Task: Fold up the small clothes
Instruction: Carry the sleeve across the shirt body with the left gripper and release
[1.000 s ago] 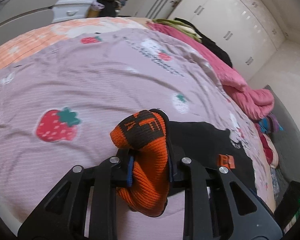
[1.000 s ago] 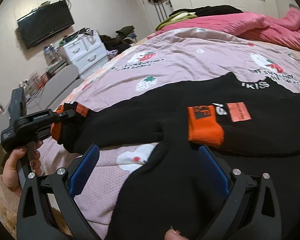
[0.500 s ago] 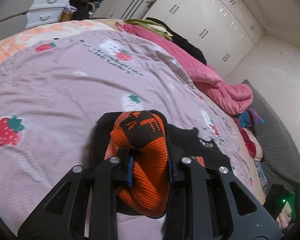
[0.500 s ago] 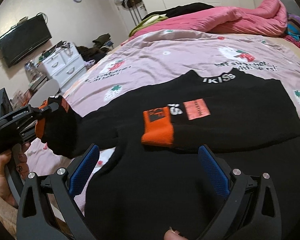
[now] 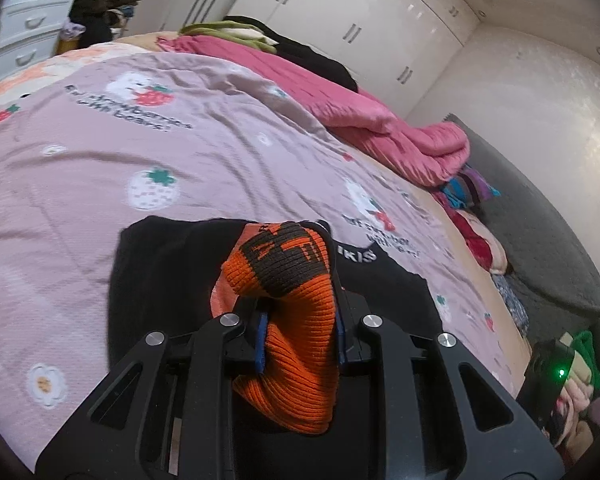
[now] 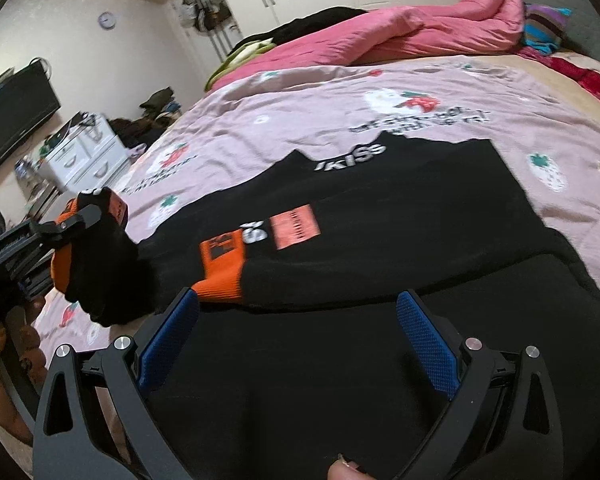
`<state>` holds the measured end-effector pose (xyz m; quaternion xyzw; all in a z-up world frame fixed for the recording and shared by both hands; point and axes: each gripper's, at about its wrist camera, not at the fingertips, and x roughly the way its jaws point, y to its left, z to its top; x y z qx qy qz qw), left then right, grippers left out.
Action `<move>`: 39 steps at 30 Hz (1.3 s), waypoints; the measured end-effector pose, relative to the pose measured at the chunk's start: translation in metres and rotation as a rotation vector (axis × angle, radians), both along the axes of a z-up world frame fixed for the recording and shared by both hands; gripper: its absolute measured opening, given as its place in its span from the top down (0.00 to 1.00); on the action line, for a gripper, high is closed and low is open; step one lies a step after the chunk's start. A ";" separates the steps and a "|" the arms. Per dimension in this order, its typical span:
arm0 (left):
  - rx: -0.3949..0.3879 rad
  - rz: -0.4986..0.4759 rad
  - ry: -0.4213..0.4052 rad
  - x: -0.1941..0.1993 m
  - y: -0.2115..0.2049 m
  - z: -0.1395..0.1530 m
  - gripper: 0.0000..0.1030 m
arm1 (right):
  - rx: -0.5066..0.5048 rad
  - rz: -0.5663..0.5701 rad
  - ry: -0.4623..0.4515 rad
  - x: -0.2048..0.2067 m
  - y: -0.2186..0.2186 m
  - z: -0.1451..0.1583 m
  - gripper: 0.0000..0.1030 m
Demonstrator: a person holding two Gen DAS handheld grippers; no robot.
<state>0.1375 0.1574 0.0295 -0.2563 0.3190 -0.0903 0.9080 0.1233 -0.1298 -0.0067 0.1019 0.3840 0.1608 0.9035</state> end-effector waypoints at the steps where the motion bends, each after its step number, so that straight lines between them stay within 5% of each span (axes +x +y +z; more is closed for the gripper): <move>1: 0.001 -0.007 0.000 0.002 -0.004 0.000 0.84 | -0.001 -0.012 -0.003 0.000 -0.006 0.000 0.04; 29: 0.082 -0.304 0.097 0.044 -0.136 -0.035 0.84 | 0.072 -0.306 0.003 0.007 -0.133 -0.005 0.04; 39: 0.121 -0.364 0.125 0.046 -0.154 -0.044 0.67 | 0.086 -0.323 0.027 0.011 -0.144 -0.012 0.04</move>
